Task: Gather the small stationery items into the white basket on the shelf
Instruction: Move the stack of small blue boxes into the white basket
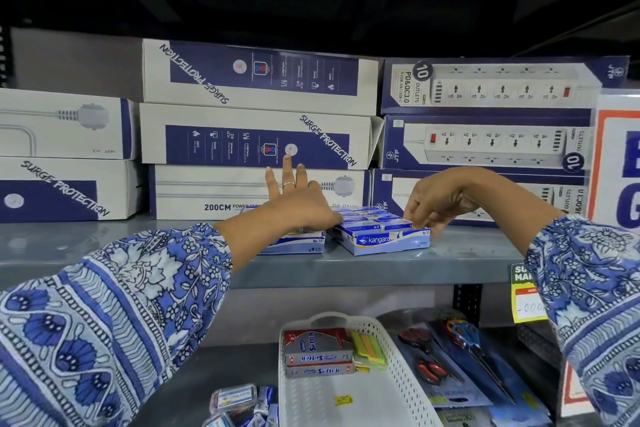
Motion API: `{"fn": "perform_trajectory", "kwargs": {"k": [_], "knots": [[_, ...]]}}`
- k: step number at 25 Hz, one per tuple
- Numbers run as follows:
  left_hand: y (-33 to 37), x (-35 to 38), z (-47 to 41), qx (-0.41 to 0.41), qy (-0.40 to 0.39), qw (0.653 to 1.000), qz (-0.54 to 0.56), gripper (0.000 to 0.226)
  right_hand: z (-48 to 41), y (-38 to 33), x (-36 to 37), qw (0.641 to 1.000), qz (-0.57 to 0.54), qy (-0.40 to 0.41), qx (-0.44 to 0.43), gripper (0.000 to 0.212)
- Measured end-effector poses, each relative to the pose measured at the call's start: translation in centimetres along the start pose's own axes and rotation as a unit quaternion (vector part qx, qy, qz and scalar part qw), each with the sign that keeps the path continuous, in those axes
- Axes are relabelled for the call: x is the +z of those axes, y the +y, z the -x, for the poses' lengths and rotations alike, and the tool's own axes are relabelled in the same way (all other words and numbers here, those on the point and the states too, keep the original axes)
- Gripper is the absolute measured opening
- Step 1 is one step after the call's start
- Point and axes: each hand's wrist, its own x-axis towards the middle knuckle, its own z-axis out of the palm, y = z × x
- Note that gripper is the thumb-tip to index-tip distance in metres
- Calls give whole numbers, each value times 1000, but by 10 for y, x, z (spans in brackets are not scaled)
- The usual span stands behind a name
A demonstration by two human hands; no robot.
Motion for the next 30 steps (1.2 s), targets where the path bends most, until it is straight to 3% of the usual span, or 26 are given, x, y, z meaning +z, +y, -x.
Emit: {"fn": "perform_trajectory", "kwargs": {"k": [12, 22, 30], "knots": [[20, -2, 7, 38, -53, 998, -8, 62, 19, 40, -8, 996, -55, 66, 10, 13], [41, -6, 7, 36, -78, 996, -33, 43, 29, 44, -3, 998, -48, 30, -20, 21], [49, -4, 28, 76, -9, 997, 33, 28, 73, 69, 15, 990, -92, 87, -69, 19]]}}
